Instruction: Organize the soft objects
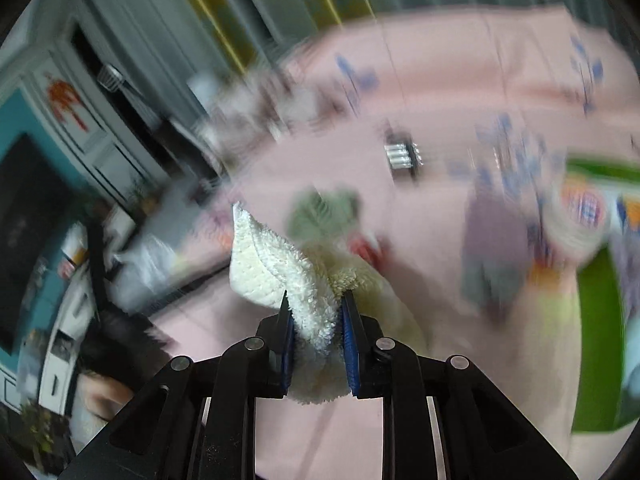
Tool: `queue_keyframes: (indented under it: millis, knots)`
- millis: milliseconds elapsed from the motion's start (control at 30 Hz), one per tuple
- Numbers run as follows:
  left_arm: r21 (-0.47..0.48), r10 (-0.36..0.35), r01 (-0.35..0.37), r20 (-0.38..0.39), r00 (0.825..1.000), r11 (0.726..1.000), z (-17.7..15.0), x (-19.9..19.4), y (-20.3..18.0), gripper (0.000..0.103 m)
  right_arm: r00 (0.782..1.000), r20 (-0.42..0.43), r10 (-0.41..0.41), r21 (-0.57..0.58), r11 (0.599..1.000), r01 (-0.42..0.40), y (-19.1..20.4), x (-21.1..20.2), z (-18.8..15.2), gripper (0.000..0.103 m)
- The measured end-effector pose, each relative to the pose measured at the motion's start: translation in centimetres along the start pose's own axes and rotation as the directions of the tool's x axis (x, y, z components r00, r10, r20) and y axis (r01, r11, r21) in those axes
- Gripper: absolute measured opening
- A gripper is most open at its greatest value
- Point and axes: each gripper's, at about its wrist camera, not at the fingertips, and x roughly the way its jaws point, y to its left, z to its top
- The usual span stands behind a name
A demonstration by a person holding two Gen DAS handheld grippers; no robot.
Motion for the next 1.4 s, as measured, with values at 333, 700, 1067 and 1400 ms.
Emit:
queue_keyframes:
  millis: [333,700,1067,1400]
  knots:
    - [0.117,-0.123,0.146,-0.181,0.976,0.982,-2.5,2.4,-3.6,0.099,0.995,-0.085,-0.061,0.105,0.992,0.069,-3.8,4.4,-0.6,0.024]
    - [0.086,-0.227,0.262,-0.293,0.929,0.961,-4.1,3.6,-4.5,0.099,0.996,-0.081,0.043,0.245,0.969,-0.022,-6.9,2.2,-1.0,0.066]
    - [0.161,-0.188,0.255,-0.345,0.920,0.953,-6.3,5.9,-6.9,0.099,0.995,-0.016,0.098,0.283,0.955,-0.089,-7.6,1.0,-0.9,0.072]
    - [0.255,-0.179,0.259,-0.299,0.937,0.932,-7.9,6.7,-8.8,0.091,0.992,-0.068,0.105,0.325,0.943,-0.078,-7.4,4.9,-0.6,0.072]
